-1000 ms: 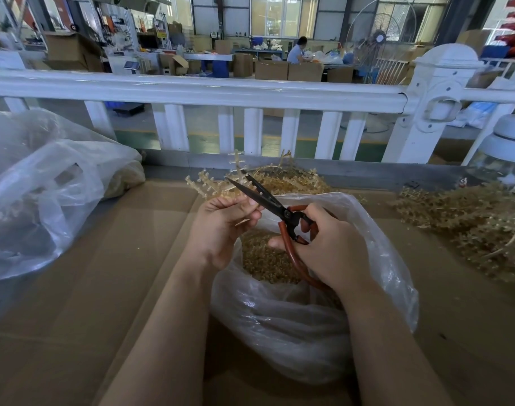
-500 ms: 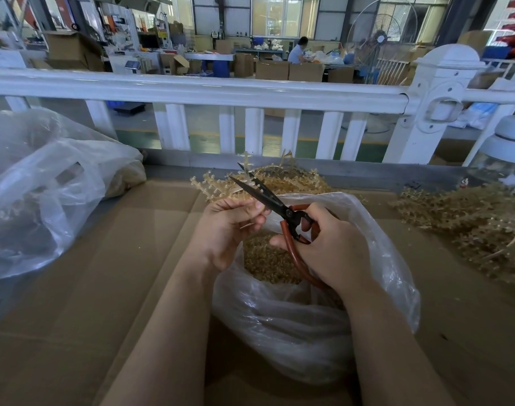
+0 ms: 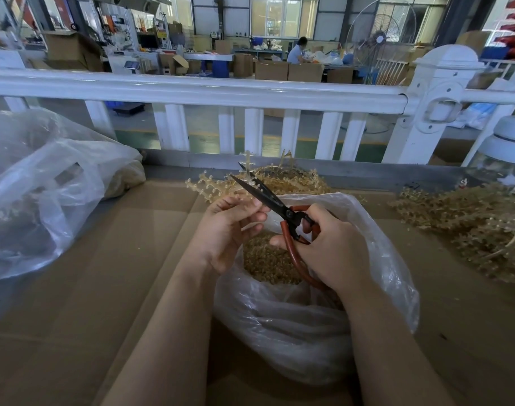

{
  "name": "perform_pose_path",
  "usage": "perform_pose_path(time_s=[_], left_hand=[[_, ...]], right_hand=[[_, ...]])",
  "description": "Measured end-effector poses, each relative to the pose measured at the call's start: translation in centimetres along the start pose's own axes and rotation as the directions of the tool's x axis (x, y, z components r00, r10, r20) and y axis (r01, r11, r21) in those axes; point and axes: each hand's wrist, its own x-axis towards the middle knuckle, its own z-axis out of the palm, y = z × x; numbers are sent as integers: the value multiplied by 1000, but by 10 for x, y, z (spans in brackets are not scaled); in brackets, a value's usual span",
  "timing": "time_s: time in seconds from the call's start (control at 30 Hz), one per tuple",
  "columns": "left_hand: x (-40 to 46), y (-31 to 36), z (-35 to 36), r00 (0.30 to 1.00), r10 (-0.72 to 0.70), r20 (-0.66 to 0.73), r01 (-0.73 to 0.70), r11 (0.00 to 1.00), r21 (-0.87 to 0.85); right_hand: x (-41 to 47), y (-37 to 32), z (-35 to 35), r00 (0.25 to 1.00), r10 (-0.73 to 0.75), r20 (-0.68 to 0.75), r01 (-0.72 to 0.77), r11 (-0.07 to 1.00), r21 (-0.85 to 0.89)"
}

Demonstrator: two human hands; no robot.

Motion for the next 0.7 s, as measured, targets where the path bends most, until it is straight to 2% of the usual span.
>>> perform_pose_path(time_s=[0.27,0.47,0.6,0.7], left_hand=[[1,-1,0,999,-24,-47,23,1000,-21],[4,-1,0,990,-67,-124,49,989,-143],[3,-3,2,985,-118,-127,113,993,-44],[1,-8,6,990,-114,-80,120,991,67]], right_hand=[[0,4,1,1000,9,16,-9,1000,14],[1,7,3,989,125,81,-128,991,35],[5,3,5,956,273,107,-291,929,230],[9,-3,8,909,379,173,-416,800,434]])
